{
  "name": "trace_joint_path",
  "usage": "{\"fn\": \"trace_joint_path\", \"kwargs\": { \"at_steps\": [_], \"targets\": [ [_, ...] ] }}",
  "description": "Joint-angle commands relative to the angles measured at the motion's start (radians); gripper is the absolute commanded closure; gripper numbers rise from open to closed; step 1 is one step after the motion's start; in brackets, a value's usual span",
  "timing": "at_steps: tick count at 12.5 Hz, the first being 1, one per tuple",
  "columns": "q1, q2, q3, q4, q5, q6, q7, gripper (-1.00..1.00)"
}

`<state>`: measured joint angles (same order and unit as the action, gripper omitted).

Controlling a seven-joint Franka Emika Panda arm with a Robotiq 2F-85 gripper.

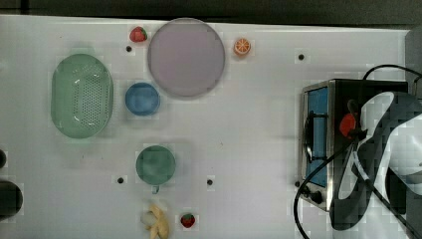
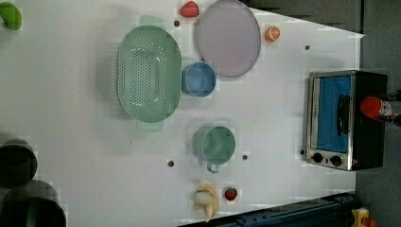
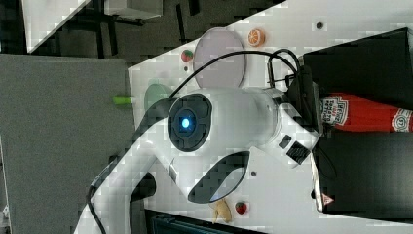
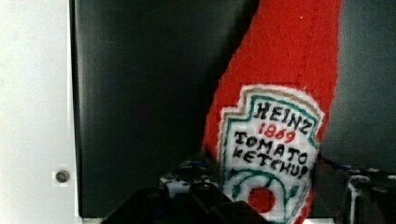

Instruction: Pick Ketchup from oven and place it on table.

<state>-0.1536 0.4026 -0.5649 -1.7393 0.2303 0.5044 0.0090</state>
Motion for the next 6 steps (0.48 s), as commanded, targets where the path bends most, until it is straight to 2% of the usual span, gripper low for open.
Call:
{"fn": "trace_joint_path", "kwargs": {
  "at_steps": [1,4,6],
  "targets": [
    [0.042,-0.097,0.010,0.045,-0.023,-0.019,-0.031,-0.26],
    [0.114,-0.193,0.030,0.072,-0.119,-0.091,-0.048,-0.26],
    [0.171,-0.261,0.079,0.071,-0.169,-0.197,-0.048,-0.26]
  ]
}}
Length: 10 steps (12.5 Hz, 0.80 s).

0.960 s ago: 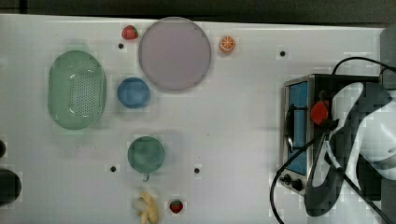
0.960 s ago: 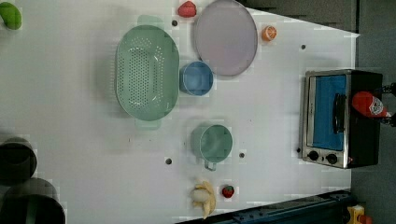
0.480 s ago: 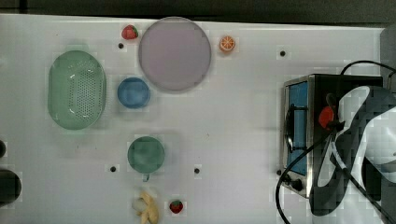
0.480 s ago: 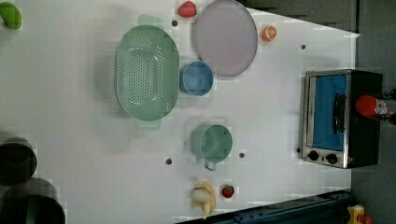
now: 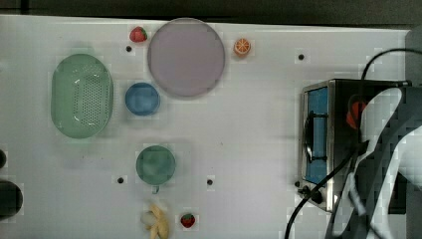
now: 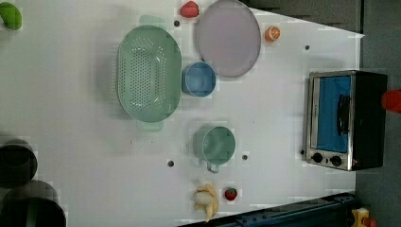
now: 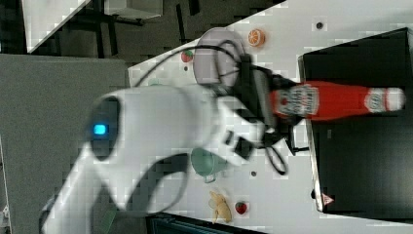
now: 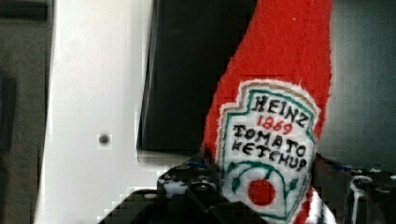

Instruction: Pick Ketchup from oven and place it on table.

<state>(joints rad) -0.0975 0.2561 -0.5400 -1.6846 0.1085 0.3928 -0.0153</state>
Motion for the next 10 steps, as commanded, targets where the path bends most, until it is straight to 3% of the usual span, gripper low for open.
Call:
{"fn": "trace_joint_path", "kwargs": {
  "at_steps": [1,6,10],
  "targets": [
    [0.139,-0.143,0.087,0.017,-0.049,-0.145,-0.024,-0.26],
    [0.207,-0.219,0.274,-0.015,-0.053,-0.257,-0.023,-0.26],
    [0.219,-0.218,0.359,-0.148,-0.060,-0.217,-0.020,-0.26]
  ]
}}
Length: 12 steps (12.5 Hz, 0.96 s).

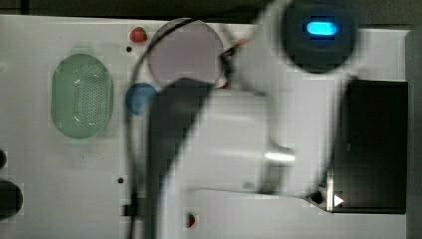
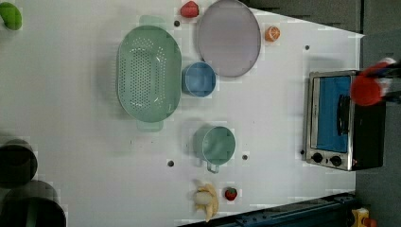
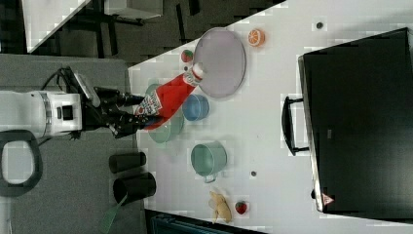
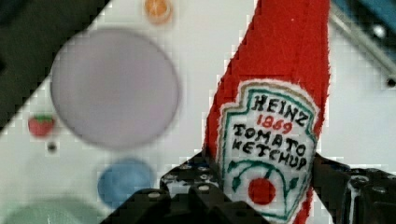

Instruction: Pick Ketchup from oven and place it on table.

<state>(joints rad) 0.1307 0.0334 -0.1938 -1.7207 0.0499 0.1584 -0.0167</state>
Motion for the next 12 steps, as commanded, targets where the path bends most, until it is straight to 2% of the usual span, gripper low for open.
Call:
{"fn": "trace_joint_path", "kwargs": {
  "at_steps": [1,7,10,12],
  "targets": [
    [-0.009,0.006,0.020,-0.157,-0.001,0.065,-0.015,-0.26],
    [-0.010,0.063,0.021,-0.450,-0.001,0.381,-0.011,-0.26],
    [-0.010,0.154,0.018,-0.520,0.004,0.535,-0.011,-0.26],
    [-0.009,0.233,0.022,-0.527,0.006,0.609,-0.011,-0.26]
  ]
}}
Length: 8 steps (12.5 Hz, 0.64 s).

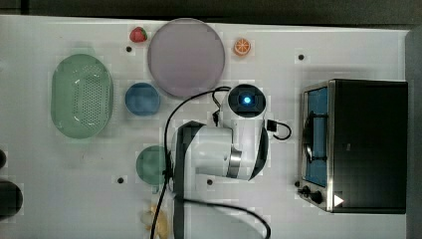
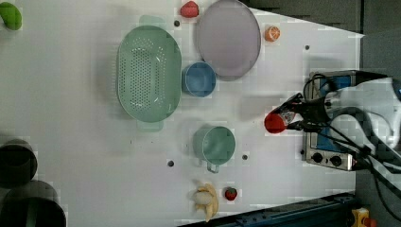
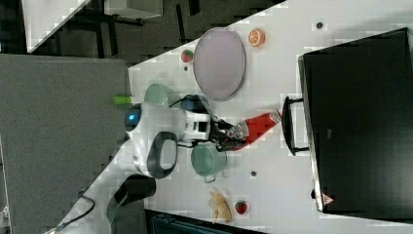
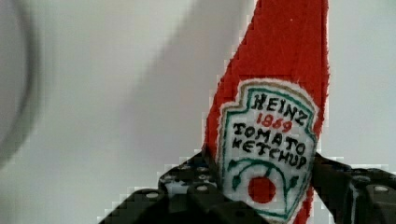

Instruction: Pick Ketchup from oven and place it on table.

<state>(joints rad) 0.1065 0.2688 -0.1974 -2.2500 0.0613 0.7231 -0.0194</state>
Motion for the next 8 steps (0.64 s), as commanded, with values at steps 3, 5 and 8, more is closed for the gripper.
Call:
{"fn": "trace_joint_path", "kwargs": {
  "at_steps": [3,5,8],
  "targets": [
    [0.016,0.087,0.039,0.003,0.009,0.179,-0.009,-0.32],
    [0.016,0.101,0.042,0.002,0.017,0.198,-0.009,-0.73],
    [0.016,0.058,0.045,0.029,0.017,0.185,-0.004,-1.00]
  ]
}}
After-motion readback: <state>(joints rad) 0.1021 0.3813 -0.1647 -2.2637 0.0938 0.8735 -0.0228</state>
